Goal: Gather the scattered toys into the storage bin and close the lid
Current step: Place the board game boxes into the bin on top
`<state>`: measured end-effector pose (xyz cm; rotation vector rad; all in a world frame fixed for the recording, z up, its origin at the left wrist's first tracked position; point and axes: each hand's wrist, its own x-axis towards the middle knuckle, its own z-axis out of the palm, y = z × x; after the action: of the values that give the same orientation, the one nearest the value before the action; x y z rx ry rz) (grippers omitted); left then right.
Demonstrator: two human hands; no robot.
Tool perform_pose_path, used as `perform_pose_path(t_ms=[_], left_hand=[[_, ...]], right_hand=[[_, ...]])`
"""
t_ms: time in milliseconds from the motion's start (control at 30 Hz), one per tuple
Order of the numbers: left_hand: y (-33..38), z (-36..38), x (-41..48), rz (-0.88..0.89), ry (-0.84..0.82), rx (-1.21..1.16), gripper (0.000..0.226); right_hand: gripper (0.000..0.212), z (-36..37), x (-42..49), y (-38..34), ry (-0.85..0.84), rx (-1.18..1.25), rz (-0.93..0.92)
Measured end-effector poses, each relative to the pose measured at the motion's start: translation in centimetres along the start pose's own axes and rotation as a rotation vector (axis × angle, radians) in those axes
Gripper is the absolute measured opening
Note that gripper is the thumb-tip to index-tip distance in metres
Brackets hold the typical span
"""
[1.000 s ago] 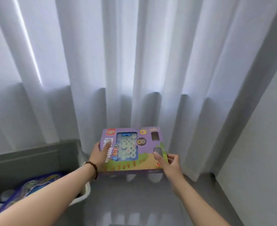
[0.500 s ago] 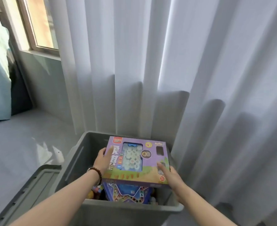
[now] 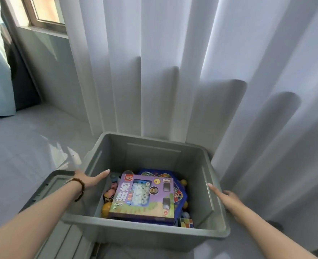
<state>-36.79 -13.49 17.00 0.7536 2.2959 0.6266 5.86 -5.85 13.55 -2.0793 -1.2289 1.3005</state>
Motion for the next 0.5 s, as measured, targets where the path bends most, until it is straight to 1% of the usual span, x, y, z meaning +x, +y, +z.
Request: perform_pose_path(t_ms=[67,167,233,333,467,500], left_hand=[[-0.6,0.3,0.4,-0.017,0.009,0.034,0.111],[-1.5,0.9,1.1,-0.047,0.063,0.084,0.117],[-1.9,1.3,1.5,-0.048,0.095,0.109,0.123],[-1.9,1.6,1.4,-0.048,0.112,0.025,0.131],[-1.0,2.3,-0.3,-0.046,0.104,-0.099,0.114],[-0.8,2.7,-0.7,-0.061,0.1,-0.126,0.113]], right_hand=[[0.122,0.6,0.9,0.7,0.016,0.035,0.007],[0.102,1.4,0.8,0.6,0.029,0.122,0.01],[0.097,1.9,0.4,0.6,0.036,0.153,0.008],[0.086,2.5,0.2,1.2,0.074,0.219,-0.026],[0.082,0.8,-0.6,2.9,0.114,0.256,-0.013],[0.081,0.0,-0.9,3.4,0.115,0.255,-0.006]])
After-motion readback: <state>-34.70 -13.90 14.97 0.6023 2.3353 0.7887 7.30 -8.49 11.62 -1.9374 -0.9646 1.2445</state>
